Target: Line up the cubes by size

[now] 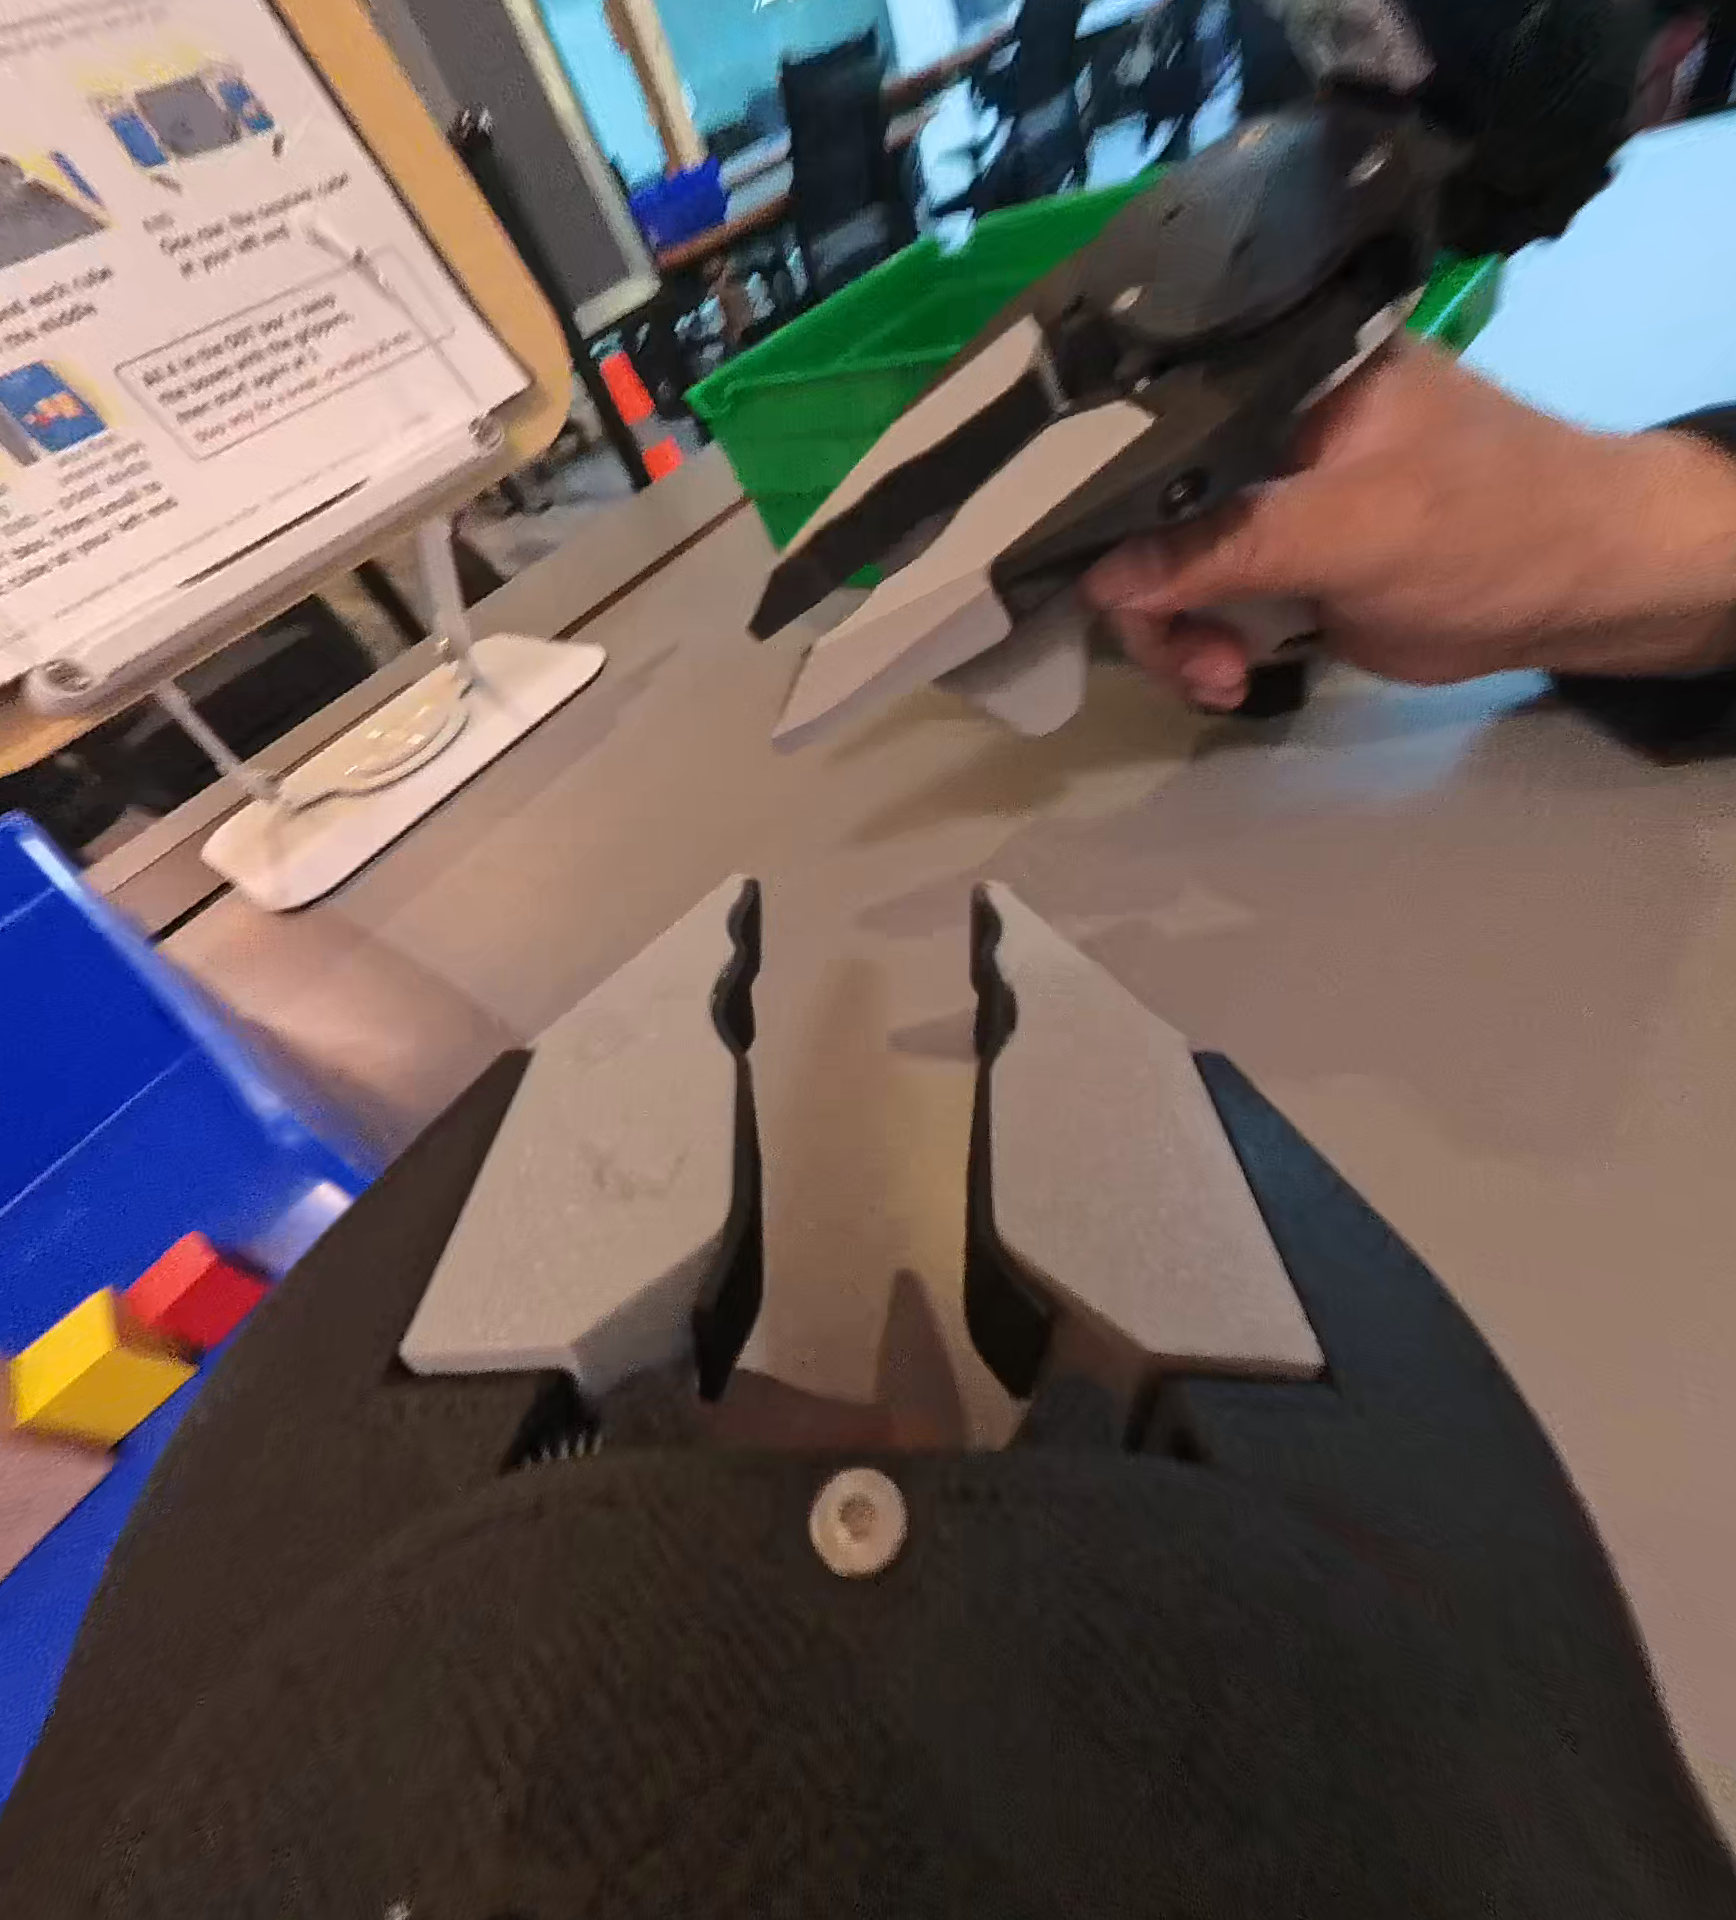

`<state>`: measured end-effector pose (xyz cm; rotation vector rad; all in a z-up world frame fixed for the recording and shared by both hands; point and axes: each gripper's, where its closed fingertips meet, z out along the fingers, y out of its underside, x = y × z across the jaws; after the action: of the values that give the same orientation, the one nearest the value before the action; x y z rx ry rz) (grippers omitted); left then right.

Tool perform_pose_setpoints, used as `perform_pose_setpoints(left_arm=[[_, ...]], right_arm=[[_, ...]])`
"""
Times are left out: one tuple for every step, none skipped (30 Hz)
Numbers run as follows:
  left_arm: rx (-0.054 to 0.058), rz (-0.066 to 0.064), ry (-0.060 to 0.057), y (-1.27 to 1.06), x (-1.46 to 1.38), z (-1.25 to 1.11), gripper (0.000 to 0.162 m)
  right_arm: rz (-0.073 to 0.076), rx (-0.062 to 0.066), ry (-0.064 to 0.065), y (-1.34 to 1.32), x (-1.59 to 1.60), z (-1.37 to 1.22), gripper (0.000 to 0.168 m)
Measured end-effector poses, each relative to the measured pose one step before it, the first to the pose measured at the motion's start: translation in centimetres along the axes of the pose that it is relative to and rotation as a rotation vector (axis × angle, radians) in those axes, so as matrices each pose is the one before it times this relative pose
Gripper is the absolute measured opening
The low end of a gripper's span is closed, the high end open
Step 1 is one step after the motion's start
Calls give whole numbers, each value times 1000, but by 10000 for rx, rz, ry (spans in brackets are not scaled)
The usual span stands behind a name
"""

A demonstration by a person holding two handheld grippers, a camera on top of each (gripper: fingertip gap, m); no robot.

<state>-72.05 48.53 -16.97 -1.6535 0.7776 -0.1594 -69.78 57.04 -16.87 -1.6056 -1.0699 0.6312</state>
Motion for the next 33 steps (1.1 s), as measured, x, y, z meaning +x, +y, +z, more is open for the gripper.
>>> perform_pose_setpoints(left_arm=[[-236, 14, -416, -48, -781, -87, 39], [-108, -103, -391, -280, -918, -168, 39], [-73, -208, -255, -348, -834, -194, 39], [-87, -255, -144, -319, -759, -171, 39], [-131, -135, -275, -146, -1011, -115, 39], [-189, 57, -623, 84, -1573, -39, 39], [-262, 70, -816, 340, -1863, 16, 39], [-305, -144, -691, 513, -1603, 77, 39], [-267, -319, -408, 439, -1013, 78, 39], [-232, -210, -121, 298, -372, 40, 38], [-155, 25, 74, 198, 64, -67, 39], [30, -4, 8, -74, 50, -150, 39], [86, -117, -16, -234, 67, -138, 39], [58, -84, 139, -210, 340, -127, 38], [55, -21, 141, -146, 414, -79, 39], [58, 43, 25, -57, 263, -5, 39], [-18, 146, 11, 153, 222, 75, 38], [-110, 204, -11, 334, 147, 140, 38], [-125, 190, -68, 378, 8, 207, 38], [-96, 129, -68, 329, -62, 233, 38], [-21, 31, -26, 216, -47, 240, 38], [124, -83, -38, -42, -119, 138, 37], [68, -159, 40, -40, -62, 77, 37], [30, -150, 107, -60, -9, -9, 37], [9, -99, 80, -66, -66, -82, 37], [57, -40, -82, -137, -301, -139, 38], [97, 6, -208, -179, -504, -202, 38], [79, 10, -190, -179, -494, -236, 38], [62, -34, -126, -186, -430, -268, 38], [38, -55, -71, -142, -399, -296, 38], [-6, -20, -94, -55, -491, -312, 38], [-100, 70, -129, 154, -632, -352, 38], [-232, 150, -122, 447, -732, -404, 38]], right_arm=[[73, 22, 133, -14, 353, -51, 49], [60, 55, 249, -82, 528, -96, 50], [14, 4, 338, -32, 666, -77, 57], [-73, -2, 305, -52, 611, -92, 61], [-128, 45, 161, -108, 375, -152, 60], [-94, 84, 113, -170, 283, -168, 59], [-46, 116, 98, -209, 244, -197, 59], [-16, 139, 18, -234, 105, -183, 59], [8, 91, -36, -134, -5, -123, 58], [20, 22, -39, -37, -26, -59, 58], [7, -2, 0, 19, -4, -21, 58], [-7, -3, -24, 27, -53, 14, 57], [-3, -26, -80, 62, -164, 55, 57], [9, -51, -87, 103, -182, 91, 56], [0, -38, -66, 82, -175, 92, 56], [-29, -38, -63, 88, -182, 86, 56], [-59, -46, -36, 79, -135, 65, 56], [-77, -22, 18, 38, -64, 18, 56], [-84, -7, 18, 9, -42, -14, 56], [-62, -21, 19, 3, -5, -12, 56], [-25, -15, 20, -2, 27, -19, 56], [15, -16, -11, 17, 6, -5, 56], [55, -41, -37, 55, 5, 9, 56], [74, -36, -16, 58, 45, -6, 56], [69, -4, 3, 13, 76, -21, 55], [67, 16, 11, -26, 91, -46, 55], [70, 25, 6, -44, 90, -51, 55], [70, 31, -10, -54, 59, -52, 55], [61, 40, -29, -71, 16, -49, 55], [42, 37, -9, -60, 25, -58, 55], [9, 25, 14, -48, 36, -35, 55], [-13, 0, 17, 13, 20, -16, 55], [-20, -30, 0, 53, -13, 2, 55]])
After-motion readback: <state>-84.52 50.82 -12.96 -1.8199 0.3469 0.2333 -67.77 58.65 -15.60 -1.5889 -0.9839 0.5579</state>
